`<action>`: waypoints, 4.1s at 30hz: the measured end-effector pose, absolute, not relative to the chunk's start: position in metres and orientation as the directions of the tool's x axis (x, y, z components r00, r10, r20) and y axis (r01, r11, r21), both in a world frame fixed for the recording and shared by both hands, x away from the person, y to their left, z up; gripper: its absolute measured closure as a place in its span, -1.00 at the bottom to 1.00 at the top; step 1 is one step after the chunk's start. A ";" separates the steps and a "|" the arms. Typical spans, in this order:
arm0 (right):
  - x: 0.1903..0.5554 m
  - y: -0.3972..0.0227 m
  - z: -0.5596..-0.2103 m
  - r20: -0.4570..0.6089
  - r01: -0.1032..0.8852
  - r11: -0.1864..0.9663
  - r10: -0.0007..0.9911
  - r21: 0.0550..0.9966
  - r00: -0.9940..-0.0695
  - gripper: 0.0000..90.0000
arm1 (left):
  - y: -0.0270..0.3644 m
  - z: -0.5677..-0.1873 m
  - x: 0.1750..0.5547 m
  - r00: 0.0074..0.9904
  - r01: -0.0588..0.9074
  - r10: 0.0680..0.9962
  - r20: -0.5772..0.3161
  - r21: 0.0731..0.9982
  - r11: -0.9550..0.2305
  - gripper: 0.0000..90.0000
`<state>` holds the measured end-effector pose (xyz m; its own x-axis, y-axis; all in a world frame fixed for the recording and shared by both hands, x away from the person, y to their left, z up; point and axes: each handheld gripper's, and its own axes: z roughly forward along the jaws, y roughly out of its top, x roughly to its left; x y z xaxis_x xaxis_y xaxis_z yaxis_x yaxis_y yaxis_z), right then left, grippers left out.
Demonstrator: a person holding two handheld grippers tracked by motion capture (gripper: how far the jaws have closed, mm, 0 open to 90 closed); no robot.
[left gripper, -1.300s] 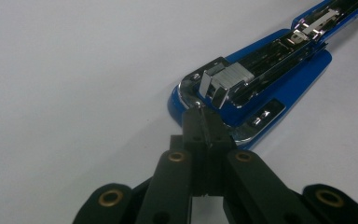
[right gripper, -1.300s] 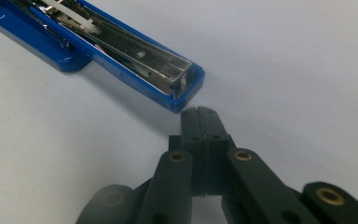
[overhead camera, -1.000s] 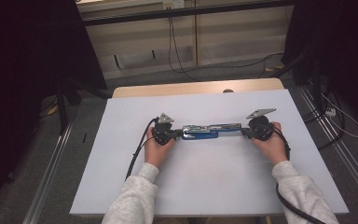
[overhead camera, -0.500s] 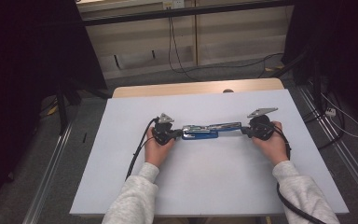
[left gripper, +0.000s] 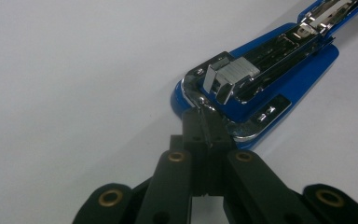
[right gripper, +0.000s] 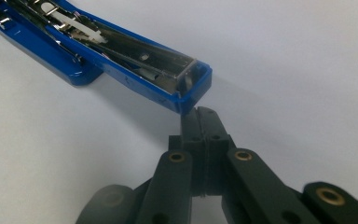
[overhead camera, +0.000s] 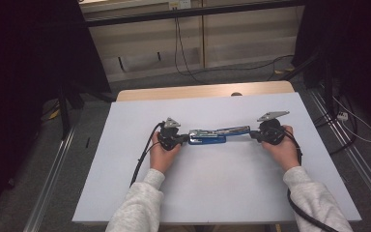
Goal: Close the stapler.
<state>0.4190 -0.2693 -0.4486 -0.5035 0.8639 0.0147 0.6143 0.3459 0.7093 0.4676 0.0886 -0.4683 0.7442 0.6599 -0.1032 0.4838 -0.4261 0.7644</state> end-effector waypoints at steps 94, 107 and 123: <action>0.318 -0.260 -0.427 0.139 0.563 0.280 0.797 0.778 -0.588 -0.66 | 0.183 -0.429 0.377 0.727 0.486 0.648 -0.225 0.836 -0.255 -0.83; 0.292 -0.258 -0.426 0.131 0.553 0.310 0.775 0.773 -0.618 -0.70 | 0.202 -0.426 0.362 0.713 0.470 0.669 -0.210 0.851 -0.234 -0.85; 0.277 -0.266 -0.423 0.115 0.545 0.324 0.774 0.773 -0.623 -0.70 | 0.219 -0.426 0.349 0.719 0.459 0.670 -0.186 0.851 -0.256 -0.85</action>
